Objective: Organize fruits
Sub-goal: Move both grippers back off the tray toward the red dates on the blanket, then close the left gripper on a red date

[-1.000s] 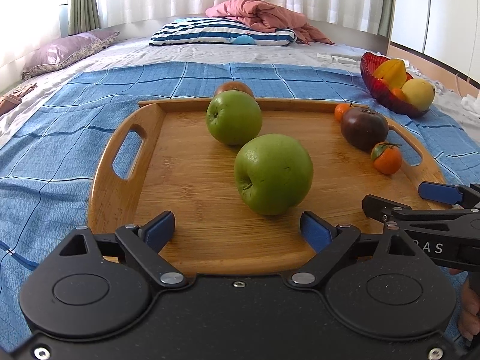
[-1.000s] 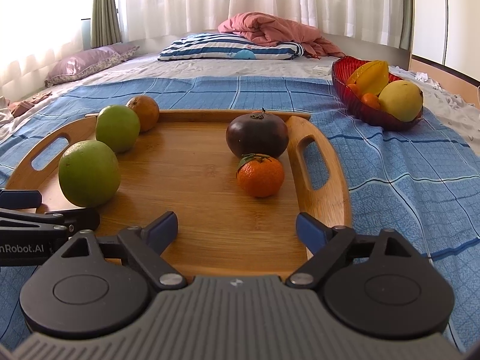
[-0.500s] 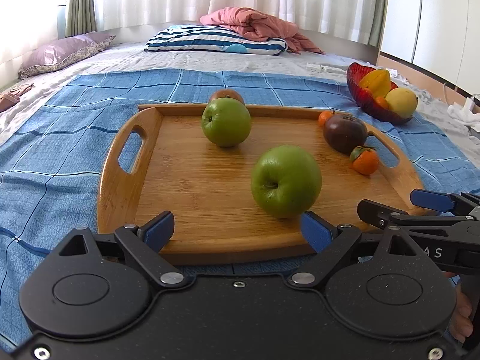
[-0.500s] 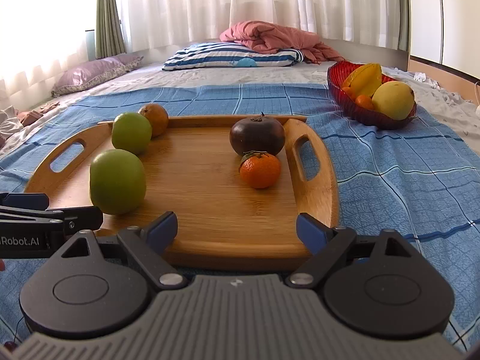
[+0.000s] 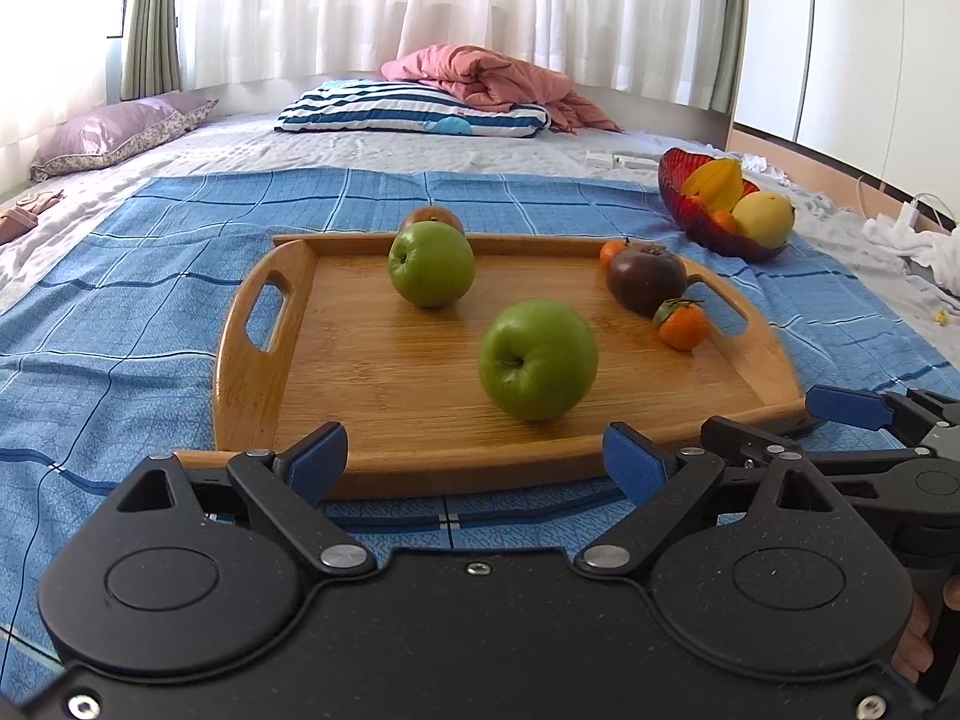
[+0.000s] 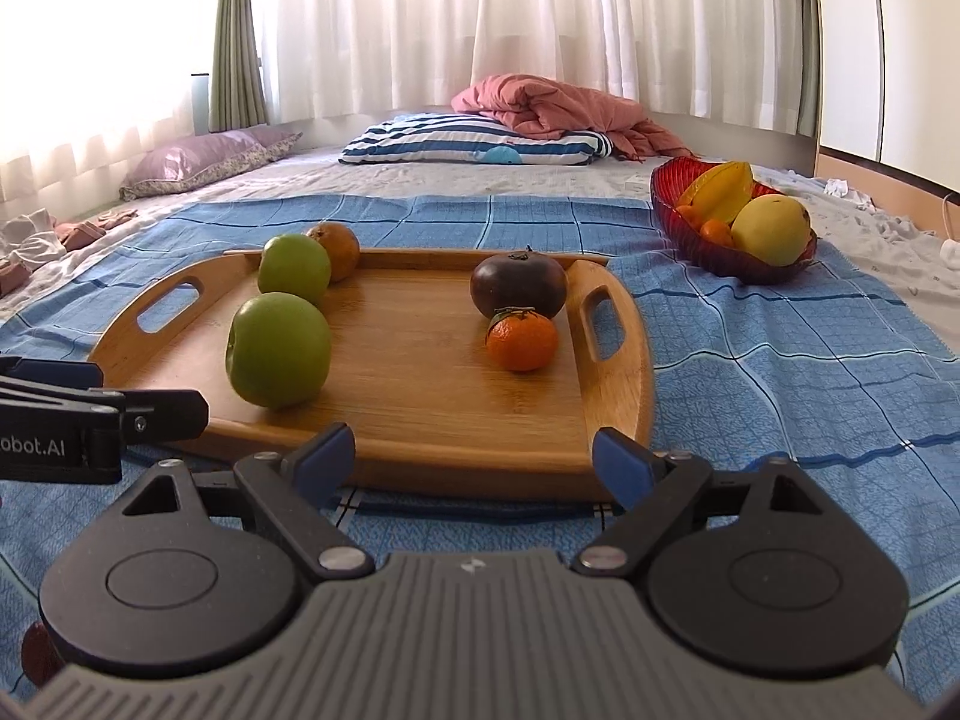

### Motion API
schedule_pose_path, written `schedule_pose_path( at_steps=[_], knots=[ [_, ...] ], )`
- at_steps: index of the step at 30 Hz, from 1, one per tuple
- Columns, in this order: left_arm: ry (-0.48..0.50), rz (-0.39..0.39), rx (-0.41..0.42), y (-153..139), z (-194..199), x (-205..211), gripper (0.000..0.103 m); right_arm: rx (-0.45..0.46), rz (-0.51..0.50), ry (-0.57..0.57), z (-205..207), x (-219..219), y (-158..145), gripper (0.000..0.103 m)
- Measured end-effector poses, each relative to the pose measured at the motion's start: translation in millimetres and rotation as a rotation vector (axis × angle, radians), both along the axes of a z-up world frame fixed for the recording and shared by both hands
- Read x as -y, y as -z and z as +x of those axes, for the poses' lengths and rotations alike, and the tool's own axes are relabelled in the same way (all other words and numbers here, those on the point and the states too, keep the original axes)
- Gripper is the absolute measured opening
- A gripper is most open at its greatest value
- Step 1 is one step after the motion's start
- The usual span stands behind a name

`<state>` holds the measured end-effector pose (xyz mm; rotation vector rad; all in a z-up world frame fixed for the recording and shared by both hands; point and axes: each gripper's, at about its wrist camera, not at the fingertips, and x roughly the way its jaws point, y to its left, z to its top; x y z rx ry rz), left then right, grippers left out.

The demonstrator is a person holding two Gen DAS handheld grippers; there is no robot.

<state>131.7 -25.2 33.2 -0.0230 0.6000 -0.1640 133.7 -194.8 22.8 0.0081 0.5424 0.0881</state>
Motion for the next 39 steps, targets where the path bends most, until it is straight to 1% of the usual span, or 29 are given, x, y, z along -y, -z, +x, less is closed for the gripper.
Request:
schedule_pose_path(
  at_steps=[5,10,18,25,30,36,38,39],
  knots=[
    [0.019,0.003,0.003,1,-18,1,0.092,0.011,0.011,0.000,-17,2,1,0.093],
    [0.028,0.019,0.024,1,-38,2,0.092,0.029,0.034,-0.002,-34,2,1,0.093],
    [0.048,0.023,0.047,6,-72,-2,0.094,0.089,0.027,-0.008,-66,-3,1,0.093],
    [0.015,0.005,0.042,12,-93,-12,0.094,0.130,0.062,-0.004,-88,-3,8,0.093],
    [0.003,0.020,0.033,16,-105,-18,0.094,0.147,0.096,-0.006,-102,-4,11,0.093],
    [0.001,0.046,0.045,16,-119,-17,0.094,0.154,0.091,-0.023,-112,-11,13,0.090],
    [0.001,0.054,0.045,17,-123,-15,0.093,0.149,0.086,-0.027,-115,-15,15,0.087],
    [0.009,0.061,0.038,18,-125,-14,0.089,0.147,0.083,-0.030,-116,-16,16,0.086]
  ],
)
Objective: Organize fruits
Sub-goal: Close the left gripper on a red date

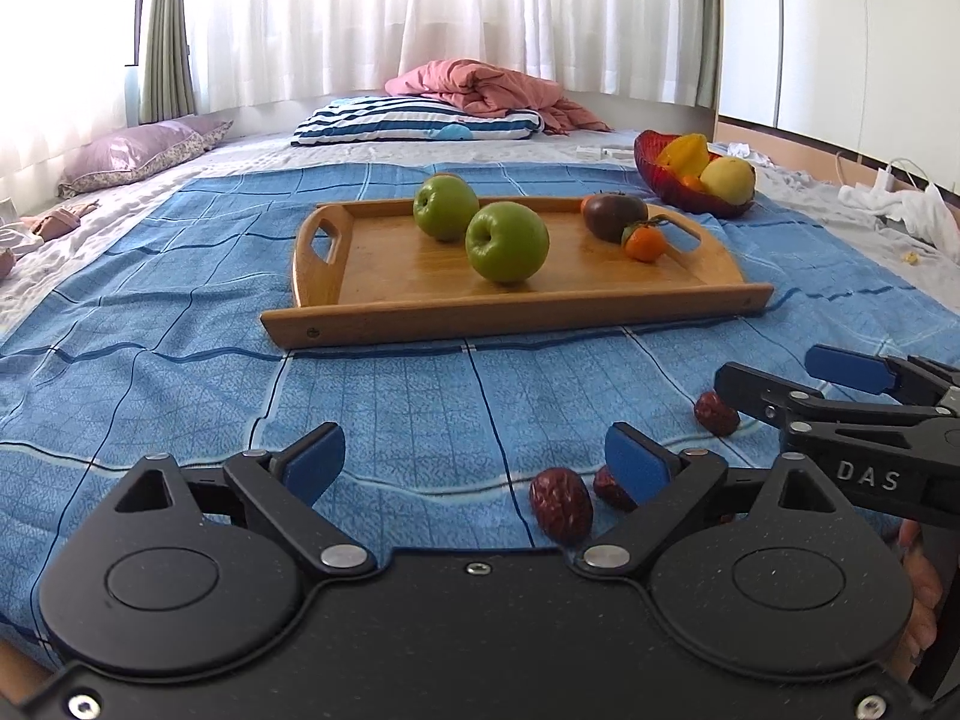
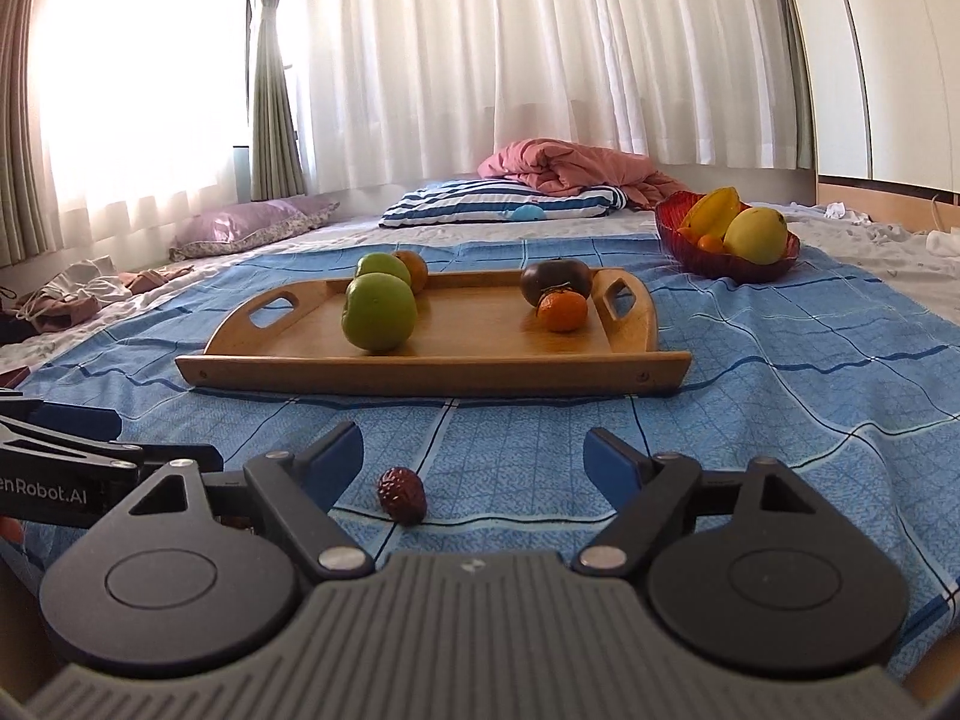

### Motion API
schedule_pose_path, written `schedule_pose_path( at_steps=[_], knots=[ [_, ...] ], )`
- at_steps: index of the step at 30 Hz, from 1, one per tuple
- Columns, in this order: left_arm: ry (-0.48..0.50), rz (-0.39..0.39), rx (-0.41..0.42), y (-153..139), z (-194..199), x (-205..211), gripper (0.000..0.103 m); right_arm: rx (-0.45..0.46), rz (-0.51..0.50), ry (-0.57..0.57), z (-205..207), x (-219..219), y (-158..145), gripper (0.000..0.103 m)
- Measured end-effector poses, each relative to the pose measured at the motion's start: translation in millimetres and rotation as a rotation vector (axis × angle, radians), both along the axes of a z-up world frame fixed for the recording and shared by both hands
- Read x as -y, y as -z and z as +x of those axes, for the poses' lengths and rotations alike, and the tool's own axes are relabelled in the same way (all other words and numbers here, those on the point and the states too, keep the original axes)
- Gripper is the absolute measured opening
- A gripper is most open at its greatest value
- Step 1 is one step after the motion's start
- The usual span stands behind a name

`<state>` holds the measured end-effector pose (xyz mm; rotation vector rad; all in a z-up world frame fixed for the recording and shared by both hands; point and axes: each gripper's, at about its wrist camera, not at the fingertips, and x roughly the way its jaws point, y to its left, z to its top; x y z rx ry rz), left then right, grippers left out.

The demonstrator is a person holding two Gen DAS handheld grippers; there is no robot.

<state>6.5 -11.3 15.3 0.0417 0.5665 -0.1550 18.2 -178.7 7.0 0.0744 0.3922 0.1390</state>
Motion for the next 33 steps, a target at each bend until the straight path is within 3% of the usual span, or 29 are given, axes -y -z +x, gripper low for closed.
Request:
schedule_pose_path(
  at_steps=[3,5,10,14,27,33],
  knots=[
    [0.008,0.011,-0.019,2,-5,2,0.066,-0.003,-0.009,-0.002,-4,-4,2,0.082],
    [0.017,-0.003,-0.031,2,-8,1,0.060,-0.005,-0.010,-0.005,-6,-7,4,0.079],
    [0.041,-0.036,-0.062,3,-14,4,0.033,0.000,-0.021,0.012,-8,-11,5,0.069],
    [0.051,-0.038,-0.073,7,-17,9,0.028,0.002,-0.025,0.020,-9,-14,6,0.061],
    [0.040,-0.008,-0.066,10,-19,17,0.029,-0.026,-0.015,-0.029,-7,-21,8,0.044],
    [0.033,-0.035,-0.071,8,-16,16,0.021,-0.037,-0.013,-0.034,-6,-23,8,0.038]
  ],
)
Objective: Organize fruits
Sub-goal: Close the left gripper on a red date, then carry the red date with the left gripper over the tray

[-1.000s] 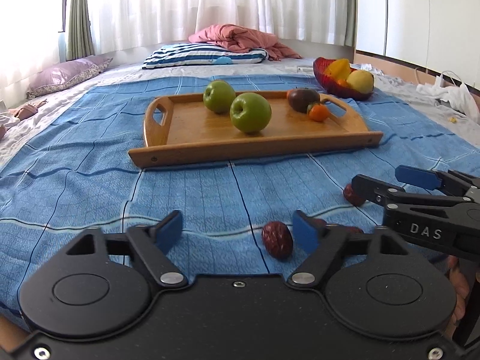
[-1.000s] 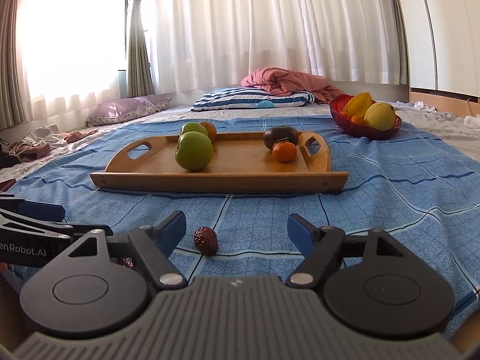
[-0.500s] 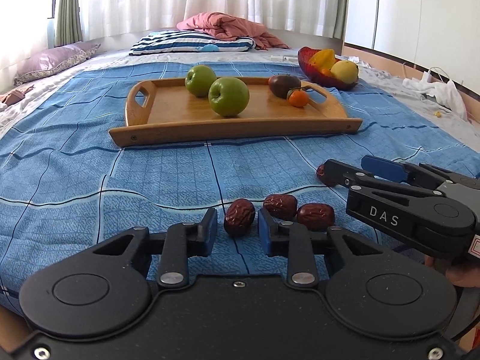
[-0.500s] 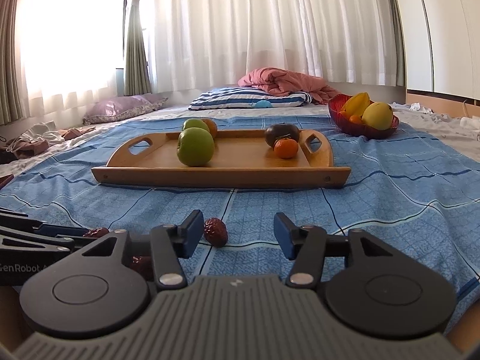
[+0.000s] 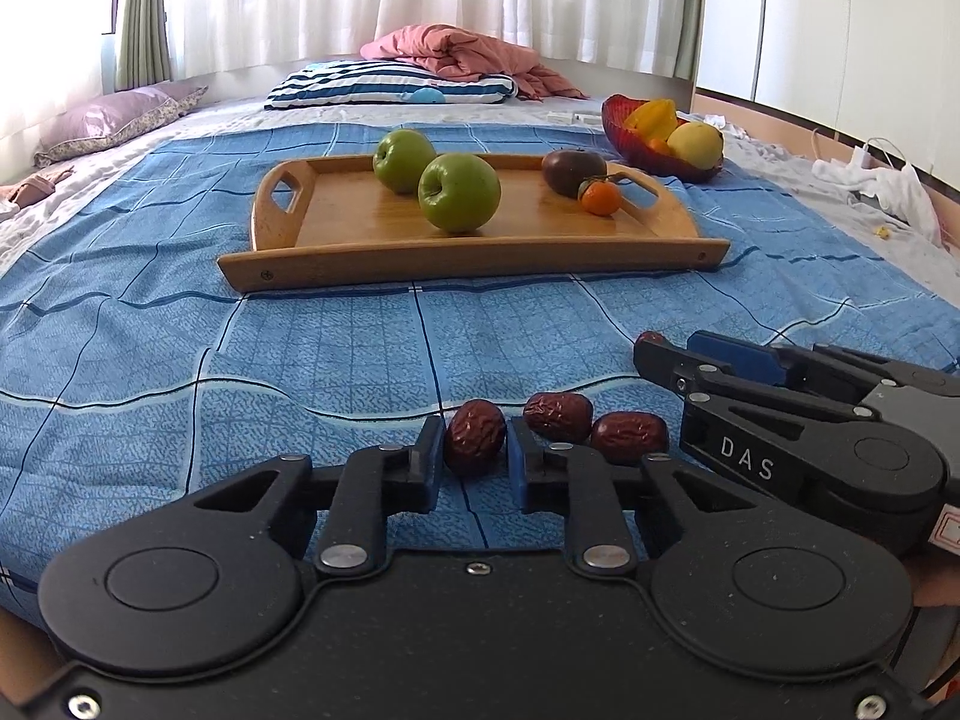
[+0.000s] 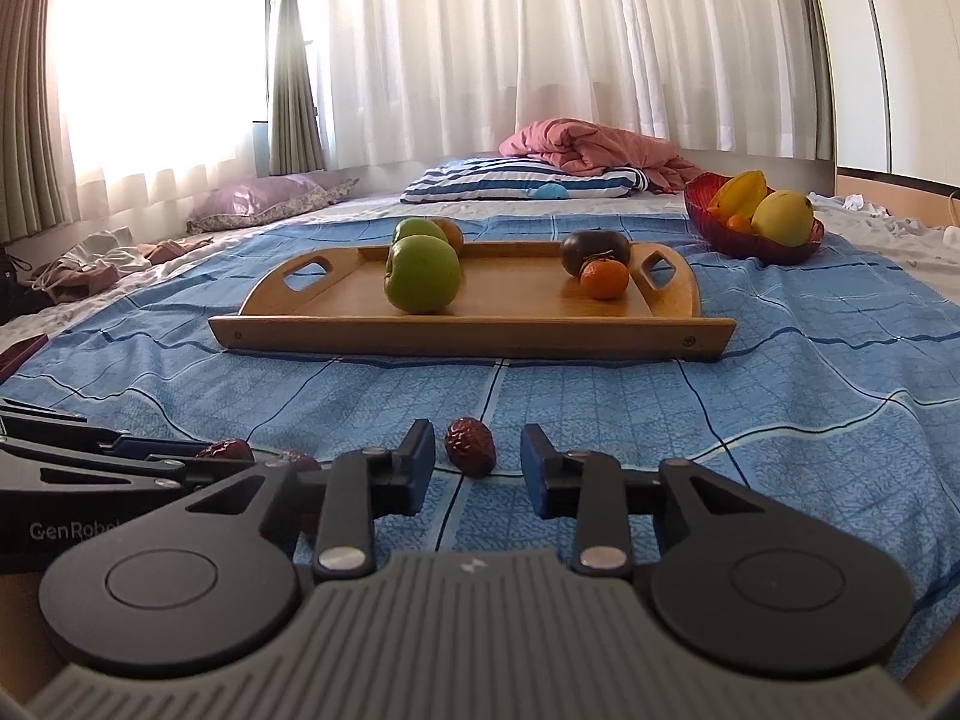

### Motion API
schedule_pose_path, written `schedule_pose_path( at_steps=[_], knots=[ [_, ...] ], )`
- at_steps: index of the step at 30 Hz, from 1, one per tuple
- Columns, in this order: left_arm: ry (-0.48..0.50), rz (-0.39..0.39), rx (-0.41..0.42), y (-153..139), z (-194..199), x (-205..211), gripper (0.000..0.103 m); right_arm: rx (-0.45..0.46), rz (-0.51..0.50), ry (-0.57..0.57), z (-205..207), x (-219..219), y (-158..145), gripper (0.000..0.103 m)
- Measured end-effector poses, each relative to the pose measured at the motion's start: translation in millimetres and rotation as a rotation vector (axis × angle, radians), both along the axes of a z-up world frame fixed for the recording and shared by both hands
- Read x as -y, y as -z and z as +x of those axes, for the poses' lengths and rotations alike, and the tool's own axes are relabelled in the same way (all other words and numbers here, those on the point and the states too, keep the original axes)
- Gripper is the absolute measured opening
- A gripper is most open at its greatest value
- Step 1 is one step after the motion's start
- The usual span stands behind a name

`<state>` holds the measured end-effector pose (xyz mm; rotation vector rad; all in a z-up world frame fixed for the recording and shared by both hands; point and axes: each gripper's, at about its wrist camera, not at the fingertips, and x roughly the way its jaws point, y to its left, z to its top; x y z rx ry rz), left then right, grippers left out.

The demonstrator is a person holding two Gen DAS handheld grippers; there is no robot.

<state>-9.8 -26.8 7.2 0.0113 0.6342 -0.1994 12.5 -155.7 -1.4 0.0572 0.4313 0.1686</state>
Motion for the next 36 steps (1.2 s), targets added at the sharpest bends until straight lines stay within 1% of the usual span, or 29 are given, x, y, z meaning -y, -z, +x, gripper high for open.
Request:
schedule_pose_path(
  at_steps=[12,14,16,21,26,36],
  knots=[
    [-0.029,0.008,0.012,-3,9,-4,0.020,-0.029,-0.024,-0.004,7,-2,2,0.028],
    [-0.034,0.006,0.010,-3,11,-5,0.020,-0.032,-0.028,-0.004,8,-2,2,0.023],
    [-0.036,0.003,0.010,-3,12,-6,0.020,-0.035,-0.029,-0.007,9,-3,1,0.021],
    [-0.048,0.005,0.016,-5,15,-8,0.020,-0.036,-0.023,-0.017,12,-2,0,0.021],
    [-0.059,0.008,0.029,-8,20,-11,0.020,-0.017,-0.028,-0.012,13,-2,-5,0.021],
    [-0.095,-0.007,0.060,-20,41,-20,0.020,0.015,-0.011,0.001,23,-1,-16,0.021]
  ],
)
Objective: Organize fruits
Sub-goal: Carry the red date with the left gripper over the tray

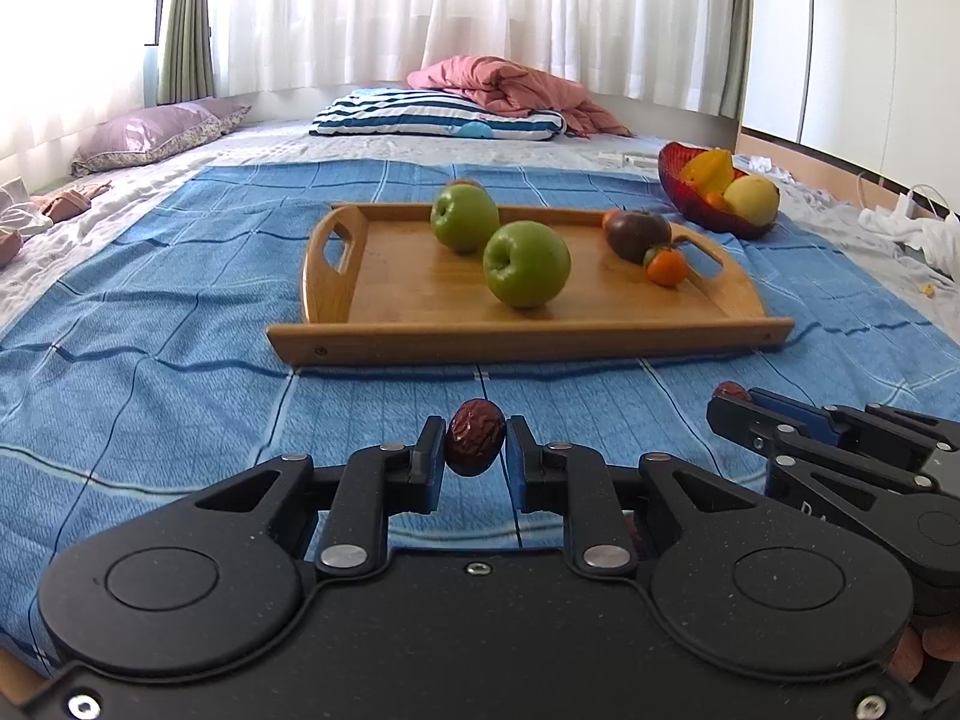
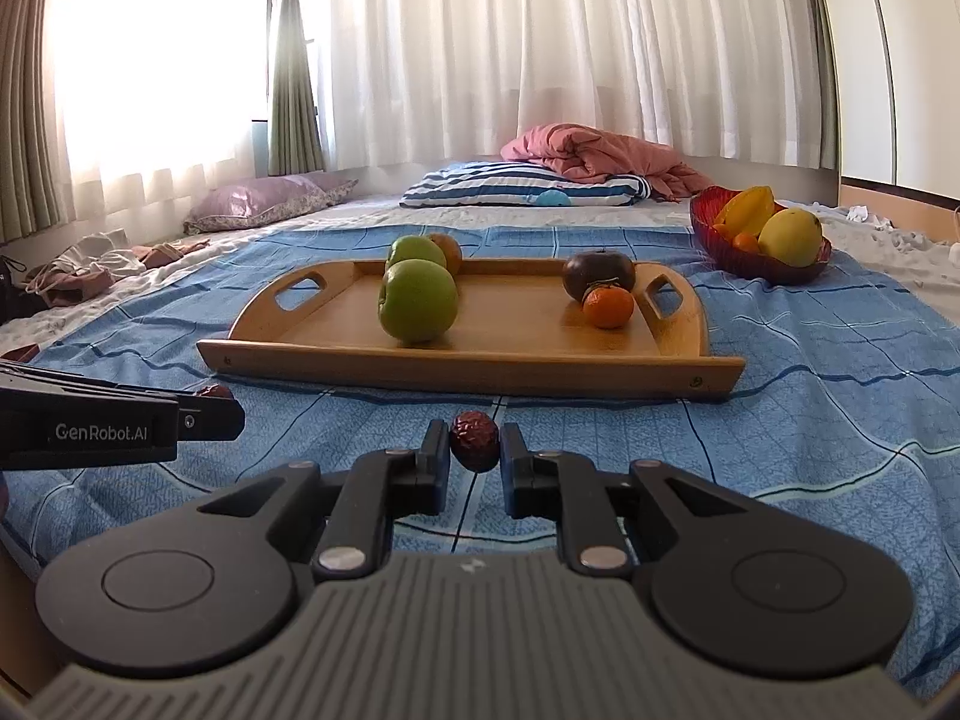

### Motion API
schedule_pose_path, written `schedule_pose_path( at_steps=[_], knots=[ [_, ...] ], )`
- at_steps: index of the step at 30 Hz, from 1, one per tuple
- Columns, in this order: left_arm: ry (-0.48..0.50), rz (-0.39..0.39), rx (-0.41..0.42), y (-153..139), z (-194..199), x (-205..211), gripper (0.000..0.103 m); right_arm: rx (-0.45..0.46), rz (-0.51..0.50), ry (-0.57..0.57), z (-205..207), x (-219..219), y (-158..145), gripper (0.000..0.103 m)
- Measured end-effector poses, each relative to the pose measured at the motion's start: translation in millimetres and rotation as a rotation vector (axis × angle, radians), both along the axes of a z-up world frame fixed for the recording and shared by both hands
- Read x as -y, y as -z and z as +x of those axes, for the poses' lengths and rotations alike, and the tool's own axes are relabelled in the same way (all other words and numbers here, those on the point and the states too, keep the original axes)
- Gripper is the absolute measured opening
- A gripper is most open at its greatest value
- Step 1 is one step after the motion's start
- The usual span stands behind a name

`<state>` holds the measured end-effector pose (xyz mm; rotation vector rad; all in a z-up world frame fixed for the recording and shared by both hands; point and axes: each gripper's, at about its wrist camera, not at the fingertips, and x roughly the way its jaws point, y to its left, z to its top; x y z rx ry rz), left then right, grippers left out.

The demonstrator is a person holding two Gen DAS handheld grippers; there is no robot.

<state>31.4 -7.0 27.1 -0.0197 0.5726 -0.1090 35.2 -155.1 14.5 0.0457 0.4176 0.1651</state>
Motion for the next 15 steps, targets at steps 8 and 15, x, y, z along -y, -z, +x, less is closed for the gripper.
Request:
schedule_pose_path(
  at_steps=[8,15],
  knots=[
    [-0.024,-0.023,0.017,-7,20,-5,0.020,0.030,0.017,0.043,14,7,-12,0.021],
    [-0.043,-0.044,0.034,-16,43,-12,0.020,0.055,0.045,0.083,36,18,-24,0.021]
  ],
)
